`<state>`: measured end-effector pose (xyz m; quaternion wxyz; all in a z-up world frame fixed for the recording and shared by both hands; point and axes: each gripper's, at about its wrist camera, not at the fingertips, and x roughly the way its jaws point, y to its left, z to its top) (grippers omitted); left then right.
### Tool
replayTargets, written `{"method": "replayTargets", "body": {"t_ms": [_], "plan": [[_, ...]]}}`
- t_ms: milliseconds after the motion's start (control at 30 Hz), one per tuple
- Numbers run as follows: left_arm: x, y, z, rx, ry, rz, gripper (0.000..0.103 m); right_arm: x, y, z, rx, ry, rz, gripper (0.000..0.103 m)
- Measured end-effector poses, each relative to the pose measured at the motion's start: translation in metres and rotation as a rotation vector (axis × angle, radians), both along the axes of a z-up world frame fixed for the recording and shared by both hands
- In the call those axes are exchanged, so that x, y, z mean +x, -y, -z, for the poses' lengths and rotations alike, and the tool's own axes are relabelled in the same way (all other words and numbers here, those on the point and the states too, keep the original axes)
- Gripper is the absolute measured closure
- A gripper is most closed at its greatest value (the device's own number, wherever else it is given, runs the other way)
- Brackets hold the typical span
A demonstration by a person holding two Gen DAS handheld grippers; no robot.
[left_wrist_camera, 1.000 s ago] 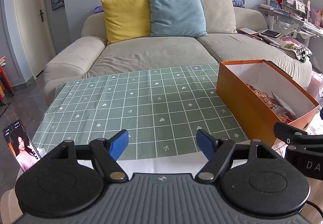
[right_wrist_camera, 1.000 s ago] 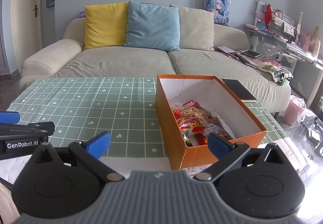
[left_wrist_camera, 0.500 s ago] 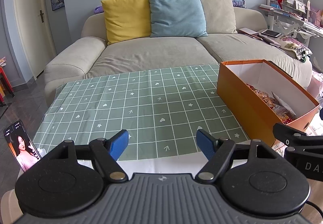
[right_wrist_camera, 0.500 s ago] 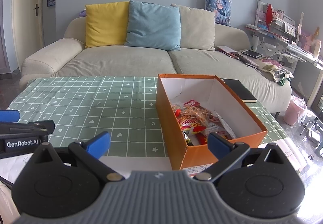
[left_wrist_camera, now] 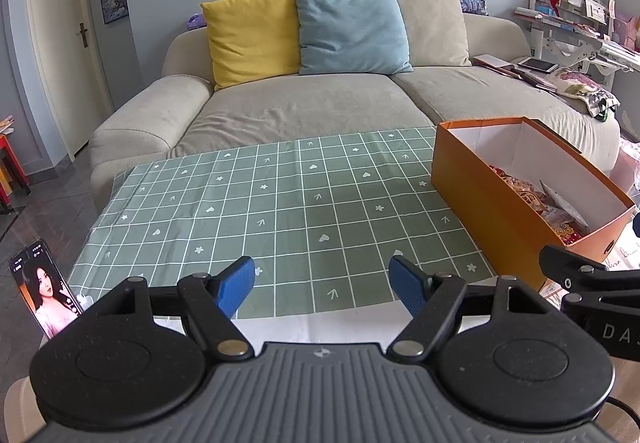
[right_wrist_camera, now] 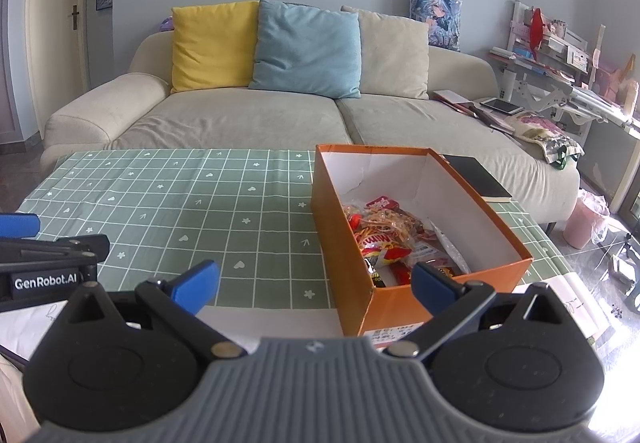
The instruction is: Organize snacks
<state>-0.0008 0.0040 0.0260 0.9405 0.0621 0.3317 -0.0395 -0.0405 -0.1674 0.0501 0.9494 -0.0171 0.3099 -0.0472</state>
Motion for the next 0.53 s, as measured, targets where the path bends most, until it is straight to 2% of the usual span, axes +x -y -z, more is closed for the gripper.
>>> {"method": "replayTargets", "body": {"t_ms": [533], "plan": [[0.0001, -0.0025, -0.0027, -0.019, 0.001, 0.004, 0.013, 0.0011, -0.0018, 0.0043, 0.002, -0.009, -0.007, 0.004]]}}
